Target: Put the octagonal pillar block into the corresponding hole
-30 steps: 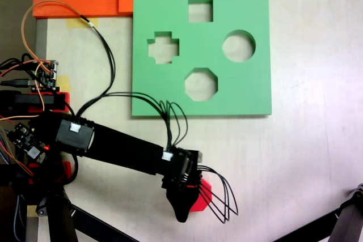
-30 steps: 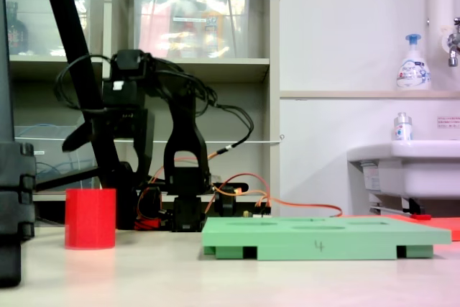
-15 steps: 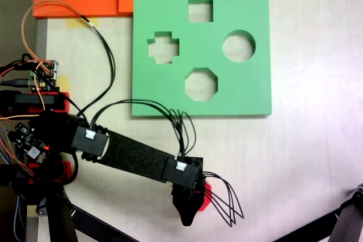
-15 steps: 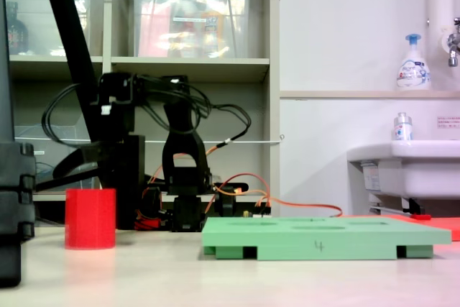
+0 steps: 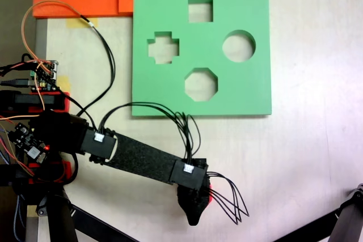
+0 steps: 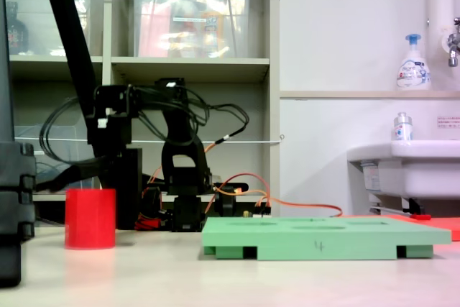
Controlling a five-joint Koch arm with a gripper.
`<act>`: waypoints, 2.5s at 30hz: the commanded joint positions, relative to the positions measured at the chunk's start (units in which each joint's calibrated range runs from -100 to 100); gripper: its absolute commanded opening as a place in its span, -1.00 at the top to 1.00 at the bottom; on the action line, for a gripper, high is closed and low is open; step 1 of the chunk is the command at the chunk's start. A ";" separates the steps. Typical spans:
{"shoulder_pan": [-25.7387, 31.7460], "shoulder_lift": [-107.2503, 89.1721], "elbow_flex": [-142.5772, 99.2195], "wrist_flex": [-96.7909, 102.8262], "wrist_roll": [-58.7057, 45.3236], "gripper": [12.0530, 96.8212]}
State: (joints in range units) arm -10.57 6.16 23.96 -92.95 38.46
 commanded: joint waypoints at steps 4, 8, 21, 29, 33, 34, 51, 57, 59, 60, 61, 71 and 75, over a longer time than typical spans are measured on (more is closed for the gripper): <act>0.24 1.53 3.76 1.52 -0.93 -0.81; 0.29 2.64 3.46 1.43 -0.93 -0.46; 0.29 3.34 2.76 -5.99 -0.78 0.27; 0.29 3.20 2.36 -7.05 0.29 0.27; 0.44 1.25 2.46 -7.05 1.32 0.26; 0.59 -0.01 2.46 -7.05 1.76 0.26; 9.23 -30.46 2.66 -7.05 14.21 0.27; 16.51 -38.28 2.56 -7.05 24.13 0.27; 18.51 -38.56 2.76 -7.05 26.62 0.27; 19.44 -38.42 3.26 -7.05 27.55 0.27; 20.27 -38.42 3.56 -7.05 28.52 0.27; 22.66 -25.99 10.64 -7.05 34.14 0.30; 23.25 -22.36 11.04 -7.05 35.07 0.30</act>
State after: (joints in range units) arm 12.23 -16.14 30.72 -96.48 72.80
